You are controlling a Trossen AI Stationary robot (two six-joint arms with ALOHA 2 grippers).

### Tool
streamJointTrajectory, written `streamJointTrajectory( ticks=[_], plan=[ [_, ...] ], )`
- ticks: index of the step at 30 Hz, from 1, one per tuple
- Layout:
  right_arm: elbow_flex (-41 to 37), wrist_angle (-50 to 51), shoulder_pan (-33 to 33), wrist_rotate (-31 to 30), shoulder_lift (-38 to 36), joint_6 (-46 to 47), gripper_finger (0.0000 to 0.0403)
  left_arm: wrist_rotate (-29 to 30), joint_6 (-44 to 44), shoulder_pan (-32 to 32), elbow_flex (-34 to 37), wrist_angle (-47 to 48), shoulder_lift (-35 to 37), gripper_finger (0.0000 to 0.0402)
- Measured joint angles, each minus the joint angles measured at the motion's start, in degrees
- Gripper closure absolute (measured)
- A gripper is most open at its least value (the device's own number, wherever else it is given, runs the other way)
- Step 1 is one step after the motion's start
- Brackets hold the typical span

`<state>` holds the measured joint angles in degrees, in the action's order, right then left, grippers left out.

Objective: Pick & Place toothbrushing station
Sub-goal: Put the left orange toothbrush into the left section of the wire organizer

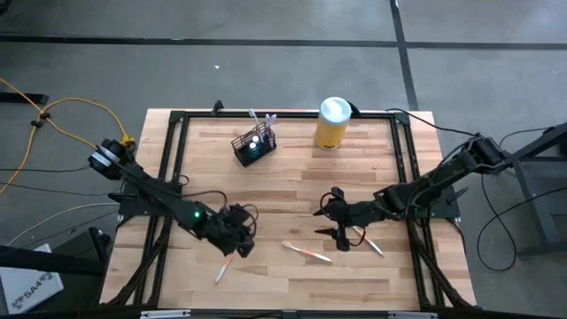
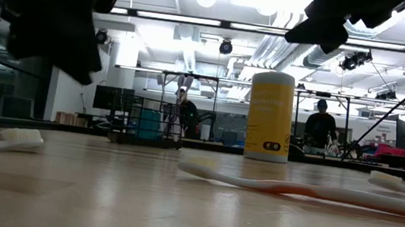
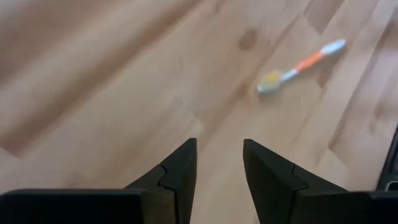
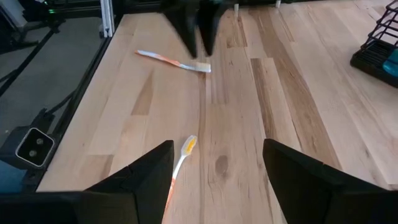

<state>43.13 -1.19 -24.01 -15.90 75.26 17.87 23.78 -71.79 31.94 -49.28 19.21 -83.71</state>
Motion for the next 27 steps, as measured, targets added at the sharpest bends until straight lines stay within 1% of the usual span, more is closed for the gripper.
streamJointTrajectory(
  ticks=[5, 8, 13, 16, 20, 23, 27],
  plan=[
    [0.0, -0.6, 0.0, 0.0, 0.0, -0.2, 0.0165, -3.8, -4.9, 2.0, -2.0, -0.6, -4.4, 0.0276],
    [0.0, -1.2, 0.0, 0.0, 0.0, -0.8, 0.0165, -5.9, -3.1, 2.4, -3.2, -1.5, -5.3, 0.0276],
    [0.0, -2.0, 0.0, 0.1, 0.0, -1.2, 0.0165, -6.2, 1.3, 2.3, -5.5, -3.6, -4.6, 0.0276],
    [0.0, -2.1, 0.0, 1.2, 0.0, -1.2, 0.0165, -6.3, 2.5, 1.9, -5.8, -3.5, -4.1, 0.0276],
    [0.0, -2.1, 0.0, 1.2, 0.0, -1.2, 0.0165, -6.0, 5.2, 1.5, -5.9, -4.2, -4.0, 0.0276],
    [0.0, -2.1, 0.0, 1.3, 0.0, -1.2, 0.0165, -6.0, 4.6, 1.1, -5.9, -4.1, -3.9, 0.0276],
    [0.0, -2.1, 0.0, 1.3, 0.0, -1.2, 0.0165, -8.9, 3.4, 1.0, -6.0, -3.7, -3.9, 0.0283]
  ],
)
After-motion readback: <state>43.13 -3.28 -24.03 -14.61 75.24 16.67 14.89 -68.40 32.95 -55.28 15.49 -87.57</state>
